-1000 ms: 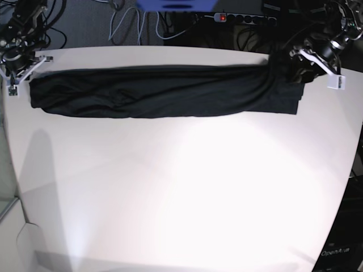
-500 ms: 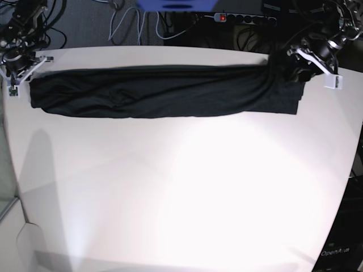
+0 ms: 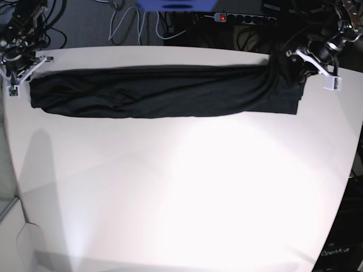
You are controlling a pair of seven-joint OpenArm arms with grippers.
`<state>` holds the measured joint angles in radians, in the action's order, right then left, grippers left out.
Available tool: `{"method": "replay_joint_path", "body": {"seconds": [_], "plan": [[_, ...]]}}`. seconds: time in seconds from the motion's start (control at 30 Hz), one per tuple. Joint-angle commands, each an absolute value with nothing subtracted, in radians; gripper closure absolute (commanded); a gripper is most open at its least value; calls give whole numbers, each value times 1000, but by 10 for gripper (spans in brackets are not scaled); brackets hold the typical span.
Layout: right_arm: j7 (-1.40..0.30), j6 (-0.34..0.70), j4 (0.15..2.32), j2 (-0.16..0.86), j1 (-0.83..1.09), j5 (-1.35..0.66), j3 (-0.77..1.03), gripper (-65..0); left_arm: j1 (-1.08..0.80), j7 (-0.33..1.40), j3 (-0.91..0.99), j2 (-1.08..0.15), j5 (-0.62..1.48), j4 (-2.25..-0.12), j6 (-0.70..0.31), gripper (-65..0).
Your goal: Fold the T-shirt properly
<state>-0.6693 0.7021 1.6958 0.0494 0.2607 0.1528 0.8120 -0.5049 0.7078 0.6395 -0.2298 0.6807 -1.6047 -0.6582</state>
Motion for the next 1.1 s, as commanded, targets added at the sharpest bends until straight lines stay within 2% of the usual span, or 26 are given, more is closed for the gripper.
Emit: {"method": "replay_joint_path", "body": {"seconds": [0.0,0.47,0.67,1.07], "plan": [[-656,698,1713,65,257,147,816,-44,-509,691,650,-242,705,-1624,-665,0],[-656,698,1713,65,259,147,819,-44,-401,702,654,-220,705,-1695,-661,0],[-656,698,1713,79,259,147,822,-44,-346,808,727,-219,694,-1669,-661,0],[-656,698,1713,79,259,147,817,-44,-332,809,737,-223,691,-1557,-664,0]]}}
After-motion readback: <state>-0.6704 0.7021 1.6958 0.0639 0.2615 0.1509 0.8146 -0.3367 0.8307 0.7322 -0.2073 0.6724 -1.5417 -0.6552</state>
